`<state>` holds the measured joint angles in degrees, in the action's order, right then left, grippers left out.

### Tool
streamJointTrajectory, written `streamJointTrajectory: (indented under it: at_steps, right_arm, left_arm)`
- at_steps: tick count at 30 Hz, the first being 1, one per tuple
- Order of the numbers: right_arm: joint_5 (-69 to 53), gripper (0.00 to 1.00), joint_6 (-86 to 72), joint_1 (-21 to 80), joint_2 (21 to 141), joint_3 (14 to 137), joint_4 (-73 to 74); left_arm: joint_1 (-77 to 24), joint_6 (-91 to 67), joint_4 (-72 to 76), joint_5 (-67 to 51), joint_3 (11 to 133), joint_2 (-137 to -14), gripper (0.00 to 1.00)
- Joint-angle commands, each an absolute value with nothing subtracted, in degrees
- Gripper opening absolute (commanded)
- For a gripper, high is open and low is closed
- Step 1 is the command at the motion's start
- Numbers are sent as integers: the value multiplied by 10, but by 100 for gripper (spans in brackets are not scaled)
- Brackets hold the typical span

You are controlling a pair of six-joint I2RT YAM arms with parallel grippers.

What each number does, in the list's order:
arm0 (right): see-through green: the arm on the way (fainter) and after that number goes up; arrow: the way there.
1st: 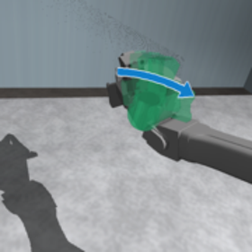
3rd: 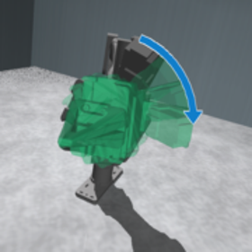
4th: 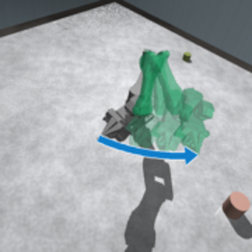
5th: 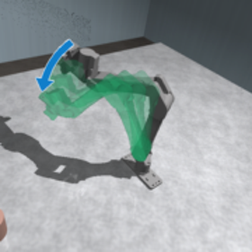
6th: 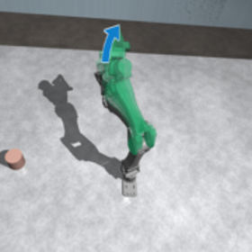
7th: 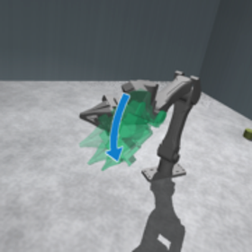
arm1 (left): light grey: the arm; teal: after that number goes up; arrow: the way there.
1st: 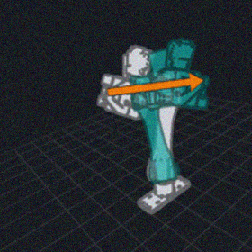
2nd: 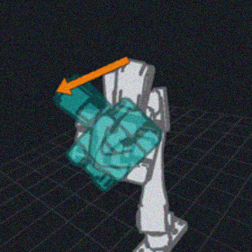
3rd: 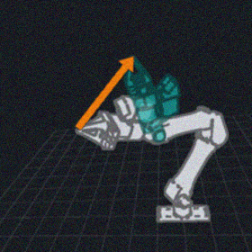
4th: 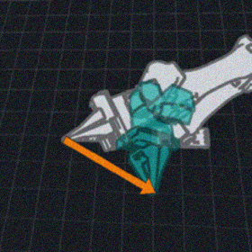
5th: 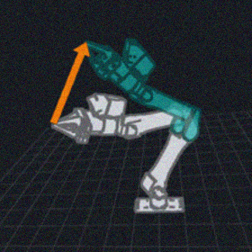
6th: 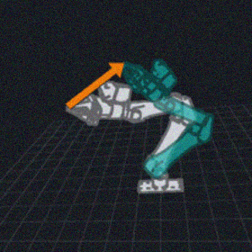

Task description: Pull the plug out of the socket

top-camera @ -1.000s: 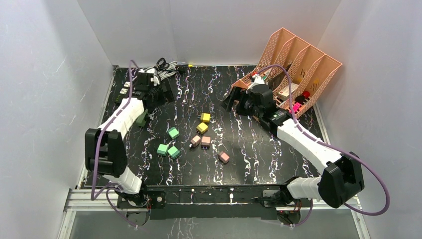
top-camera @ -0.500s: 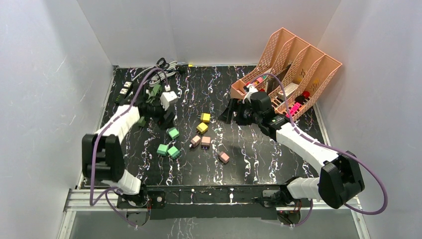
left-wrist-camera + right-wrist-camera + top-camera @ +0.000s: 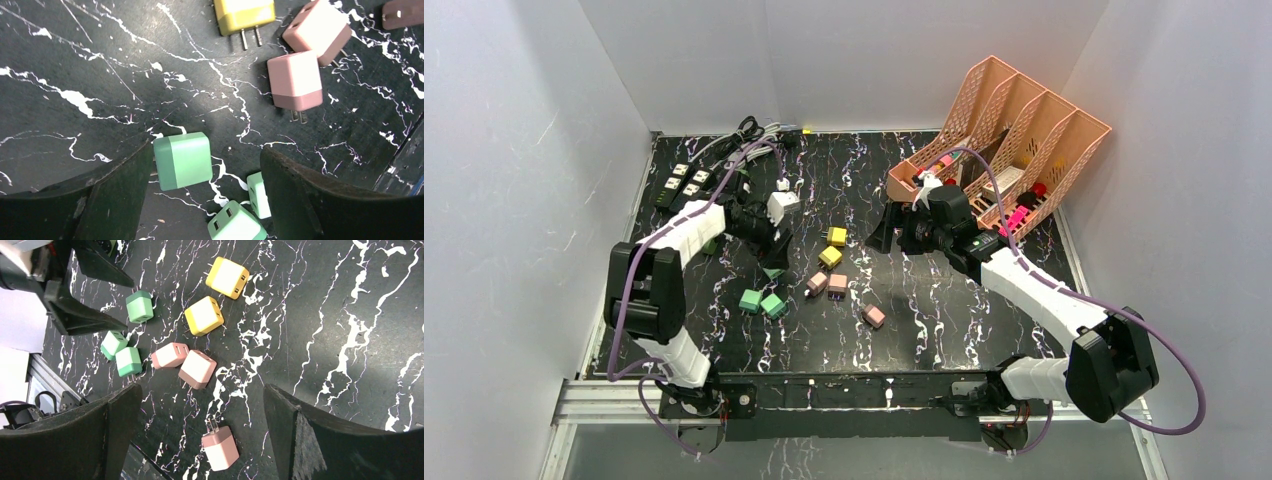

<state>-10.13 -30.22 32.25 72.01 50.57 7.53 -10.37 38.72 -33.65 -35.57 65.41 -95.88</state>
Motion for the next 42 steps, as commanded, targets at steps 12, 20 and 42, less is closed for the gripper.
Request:
streamJointTrajectory:
  at_steps: [12,20,42]
  right_arm:
    - [-118,98,-299,319,719,526,67]
    - [-122,98,-298,319,720,525,67]
    - [-160,98,-310,319,726,512,52]
  left_arm:
    - [-109,322,-331,-245,662,-1017,68]
    - [-109,318,-331,-242,657,-1002,53]
    - [-110,227,-272,-247,532,-838,94]
